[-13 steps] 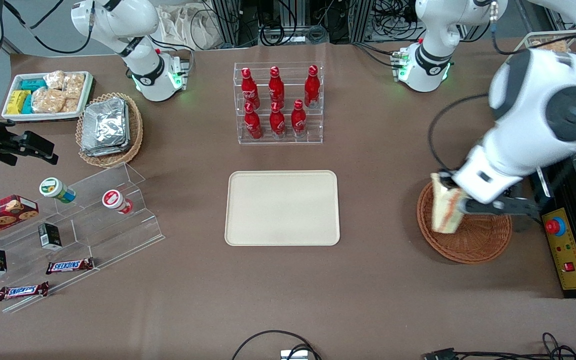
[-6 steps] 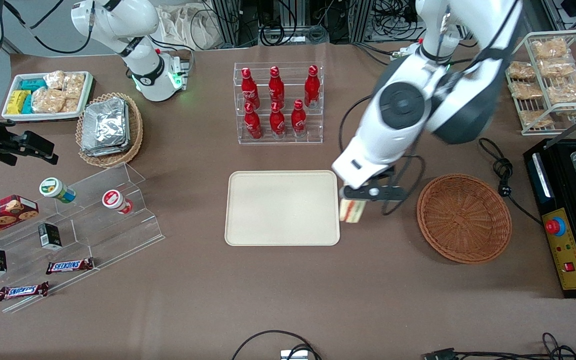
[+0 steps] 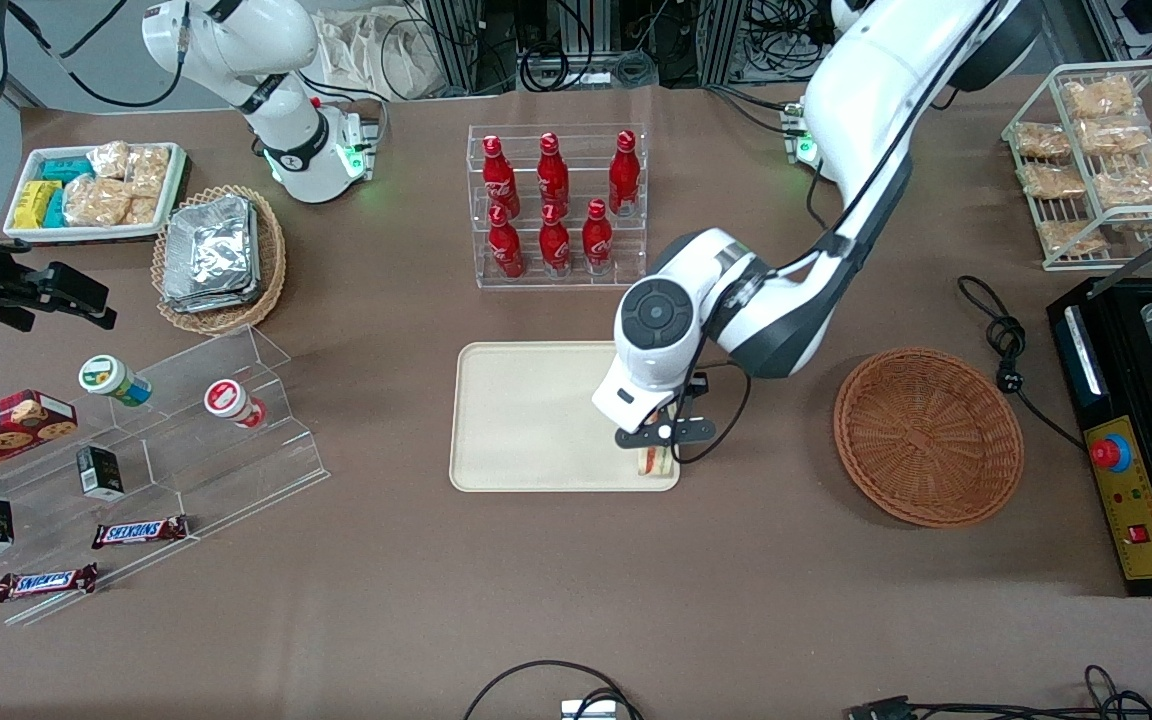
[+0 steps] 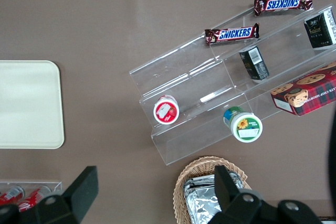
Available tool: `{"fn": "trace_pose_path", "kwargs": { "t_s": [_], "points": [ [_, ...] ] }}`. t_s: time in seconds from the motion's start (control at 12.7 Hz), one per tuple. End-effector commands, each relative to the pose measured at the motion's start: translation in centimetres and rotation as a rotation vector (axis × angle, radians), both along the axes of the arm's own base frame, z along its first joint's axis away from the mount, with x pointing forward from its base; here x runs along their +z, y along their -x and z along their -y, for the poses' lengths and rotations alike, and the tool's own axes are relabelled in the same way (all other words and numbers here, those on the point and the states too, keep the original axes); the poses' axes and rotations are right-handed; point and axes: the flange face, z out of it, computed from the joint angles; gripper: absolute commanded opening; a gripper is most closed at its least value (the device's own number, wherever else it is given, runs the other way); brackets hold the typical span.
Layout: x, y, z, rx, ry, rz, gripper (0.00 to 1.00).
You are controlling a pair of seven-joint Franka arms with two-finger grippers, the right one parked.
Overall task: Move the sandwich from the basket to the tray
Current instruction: 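Carry the sandwich with the left gripper over the cream tray, then lower the sandwich onto the tray and open the left gripper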
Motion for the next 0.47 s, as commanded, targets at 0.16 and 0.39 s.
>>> {"fn": "trace_pose_path", "kwargs": {
  "t_s": [0.16, 0.39],
  "points": [
    [-3.4, 0.3, 1.1, 0.003, -0.012, -0.008, 0.0],
    [-4.8, 0.5, 1.1, 0.003, -0.02, -0.024, 0.03]
  ]
}}
